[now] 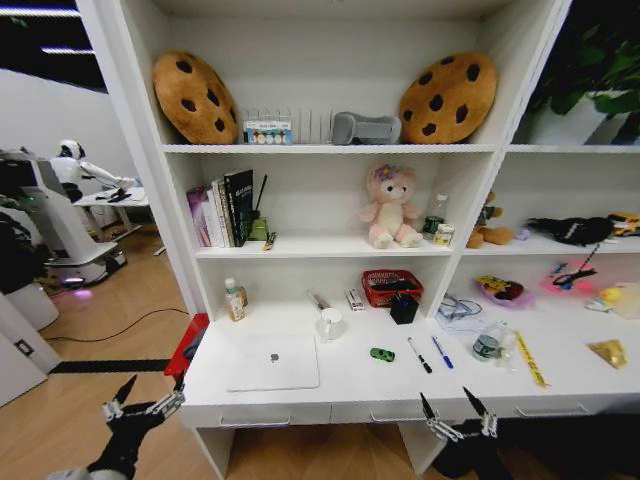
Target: Organize the objects on the table.
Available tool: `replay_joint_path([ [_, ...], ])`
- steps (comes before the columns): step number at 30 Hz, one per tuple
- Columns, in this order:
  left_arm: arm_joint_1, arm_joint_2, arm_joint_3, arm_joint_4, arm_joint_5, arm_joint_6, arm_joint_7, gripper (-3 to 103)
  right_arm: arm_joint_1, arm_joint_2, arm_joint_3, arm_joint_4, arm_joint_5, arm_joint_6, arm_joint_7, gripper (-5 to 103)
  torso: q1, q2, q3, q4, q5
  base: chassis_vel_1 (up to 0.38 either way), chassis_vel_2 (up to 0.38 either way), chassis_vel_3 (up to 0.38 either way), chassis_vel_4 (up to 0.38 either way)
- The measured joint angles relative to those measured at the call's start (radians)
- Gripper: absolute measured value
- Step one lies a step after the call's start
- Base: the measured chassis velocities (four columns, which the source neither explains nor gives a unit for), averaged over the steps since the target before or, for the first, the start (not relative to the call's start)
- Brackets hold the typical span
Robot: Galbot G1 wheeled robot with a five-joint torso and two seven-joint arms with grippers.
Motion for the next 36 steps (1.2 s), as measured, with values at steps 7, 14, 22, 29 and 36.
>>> replay_joint_path([
  [7, 0.000, 0.000, 0.022, -0.016, 0.044, 0.013, 0.001, 100, -0.007, -0.058, -0.009, 0.051, 0.056, -0.063, 0.001, 100, 0.000, 0.000, 0.000, 0.0000, -0.0001, 0.000, 0.000, 0.000, 0.000],
  [14, 0.001, 0.006, 0.003, -0.021, 0.066, 0.017, 0.033, 100, 0.047, -0.075, -0.053, 0.084, 0.044, -0.112, 0.026, 100, 0.000, 0.000, 0.000, 0.0002, -0.0002, 0.000, 0.000, 0.000, 0.000],
  [22, 0.001, 0.007, 0.003, -0.021, 0.066, 0.018, 0.034, 100, 0.076, -0.082, -0.081, 0.094, 0.030, -0.142, 0.105, 100, 0.000, 0.000, 0.000, 0.0000, -0.0002, 0.000, 0.000, 0.000, 0.000],
  [29, 0.001, 0.008, 0.003, -0.020, 0.065, 0.018, 0.034, 100, 0.190, -0.166, -0.098, 0.058, 0.145, -0.250, 0.090, 100, 0.000, 0.000, 0.000, 0.0003, -0.0001, 0.000, 0.000, 0.000, 0.000],
  [36, 0.000, 0.008, 0.003, -0.019, 0.064, 0.019, 0.034, 100, 0.260, -0.239, -0.170, -0.005, 0.164, -0.289, 0.055, 100, 0.000, 0.000, 0.000, 0.0002, -0.0002, 0.000, 0.000, 0.000, 0.000],
])
